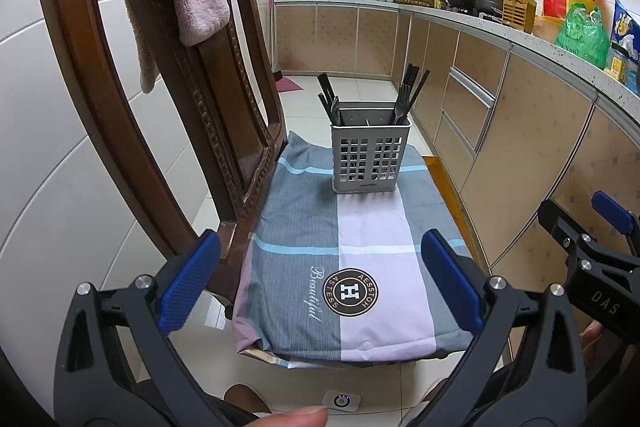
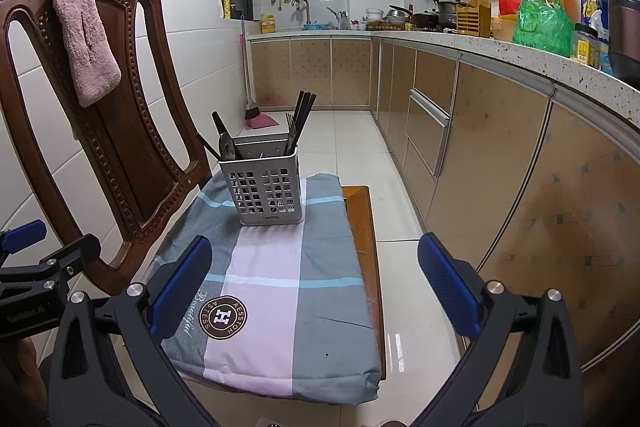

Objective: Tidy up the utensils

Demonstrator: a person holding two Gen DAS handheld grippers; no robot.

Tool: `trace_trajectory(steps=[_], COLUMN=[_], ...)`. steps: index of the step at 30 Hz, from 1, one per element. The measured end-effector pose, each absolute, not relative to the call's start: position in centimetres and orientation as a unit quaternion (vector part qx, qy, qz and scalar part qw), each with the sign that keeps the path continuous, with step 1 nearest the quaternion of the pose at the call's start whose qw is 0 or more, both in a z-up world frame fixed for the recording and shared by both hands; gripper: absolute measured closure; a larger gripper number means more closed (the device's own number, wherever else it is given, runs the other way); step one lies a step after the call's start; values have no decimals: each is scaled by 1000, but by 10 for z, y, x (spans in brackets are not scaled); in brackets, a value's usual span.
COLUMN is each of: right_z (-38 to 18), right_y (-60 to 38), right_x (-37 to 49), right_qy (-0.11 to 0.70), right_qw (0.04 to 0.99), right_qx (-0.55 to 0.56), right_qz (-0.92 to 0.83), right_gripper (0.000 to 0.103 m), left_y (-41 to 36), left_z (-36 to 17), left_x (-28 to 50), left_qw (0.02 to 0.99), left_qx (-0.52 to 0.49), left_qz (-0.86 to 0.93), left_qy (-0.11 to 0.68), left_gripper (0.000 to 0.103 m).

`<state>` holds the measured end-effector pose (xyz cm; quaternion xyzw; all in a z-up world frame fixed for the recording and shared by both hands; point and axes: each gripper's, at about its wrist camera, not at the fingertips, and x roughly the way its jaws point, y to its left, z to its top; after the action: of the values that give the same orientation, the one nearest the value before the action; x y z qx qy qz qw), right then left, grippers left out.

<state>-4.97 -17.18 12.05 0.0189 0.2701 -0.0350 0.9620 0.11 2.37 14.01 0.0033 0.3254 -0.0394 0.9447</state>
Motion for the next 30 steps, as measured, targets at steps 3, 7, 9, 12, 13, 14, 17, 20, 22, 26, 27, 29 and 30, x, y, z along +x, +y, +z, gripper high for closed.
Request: trace_trajectory(steps=[3,7,9,12,13,14,17,20,22,26,27,29,30], right_z=[119,118,118,118,118,118,118,117,117,117,117,117,117], right_y=[-173,-174,-174,-174,-174,-174,-174,-173,-173,-173,-173,-173,-173], right_x=[-49,-48,-48,-48,-48,-48,-48,-48,-48,-48,-48,-48,-48], right_qy=[270,271,272,272,272,272,271,270,270,270,270,270,270], right_qw=[962,962,961,961,961,961,962,962,962,962,962,962,962], right_qx=[20,20,21,20,21,21,21,22,21,21,21,22,21], right_qz=[-36,-37,-36,-37,-36,-36,-36,-37,-37,-37,-38,-38,-38], right_gripper=[3,3,3,3,3,3,3,3,3,3,3,3,3], left_y=[24,23,23,22,21,21,21,21,21,20,20,20,20], left_z=[140,139,139,139,139,139,138,138,138,138,138,138,138], left_x=[1,2,3,3,3,3,3,3,2,2,2,2,2], left_qw=[945,944,944,944,944,944,944,944,944,944,944,944,944], left_qx=[3,3,3,3,3,4,4,4,3,4,4,4,4], left_qz=[-40,-41,-41,-40,-40,-41,-41,-40,-40,-40,-40,-40,-41], left_qy=[326,327,327,327,327,327,327,327,328,328,328,327,328], left_gripper=[4,4,4,4,4,4,4,4,4,4,4,4,4])
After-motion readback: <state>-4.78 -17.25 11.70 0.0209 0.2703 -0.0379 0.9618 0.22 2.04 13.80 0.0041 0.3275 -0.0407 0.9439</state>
